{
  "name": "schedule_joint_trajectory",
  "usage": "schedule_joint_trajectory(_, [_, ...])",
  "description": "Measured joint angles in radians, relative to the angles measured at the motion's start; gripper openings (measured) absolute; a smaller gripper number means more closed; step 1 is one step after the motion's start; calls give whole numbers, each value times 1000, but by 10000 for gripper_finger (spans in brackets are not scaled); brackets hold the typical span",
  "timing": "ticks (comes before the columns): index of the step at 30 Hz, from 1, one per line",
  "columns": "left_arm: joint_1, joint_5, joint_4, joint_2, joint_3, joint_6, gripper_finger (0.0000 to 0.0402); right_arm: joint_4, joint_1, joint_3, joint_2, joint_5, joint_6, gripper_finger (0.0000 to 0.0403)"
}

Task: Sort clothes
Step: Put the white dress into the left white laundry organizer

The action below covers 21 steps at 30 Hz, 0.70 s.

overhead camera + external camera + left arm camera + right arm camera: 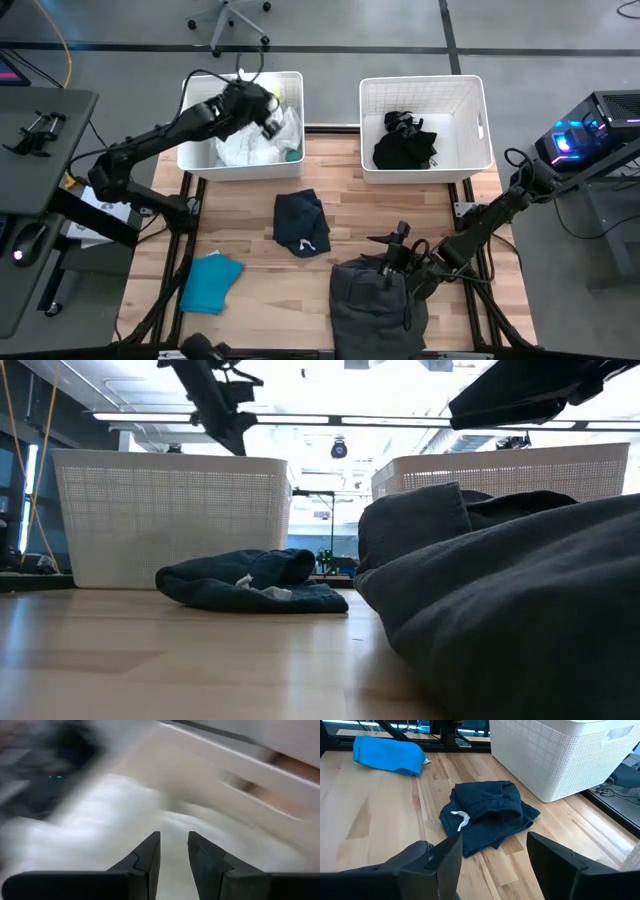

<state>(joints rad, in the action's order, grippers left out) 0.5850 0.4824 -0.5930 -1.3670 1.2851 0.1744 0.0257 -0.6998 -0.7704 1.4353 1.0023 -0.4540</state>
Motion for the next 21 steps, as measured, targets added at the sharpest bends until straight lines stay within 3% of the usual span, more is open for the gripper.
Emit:
schedule_joint_trajectory(3, [36,127,104,-9,-35,21,83,0,0,0,0,-3,-2,209])
schedule_joint_trajectory(8, [124,113,166,-73,-131,4,77,0,0,0,0,-7,-2,209])
schedule_joint_trajectory(16, [159,-228,115,-185,-285,-76,64,0,0,0,0,-9,0,209])
schedule_joint_trajectory(21, [129,-273,71,-164,-279,-96,58,1,0,0,0,22,2,209])
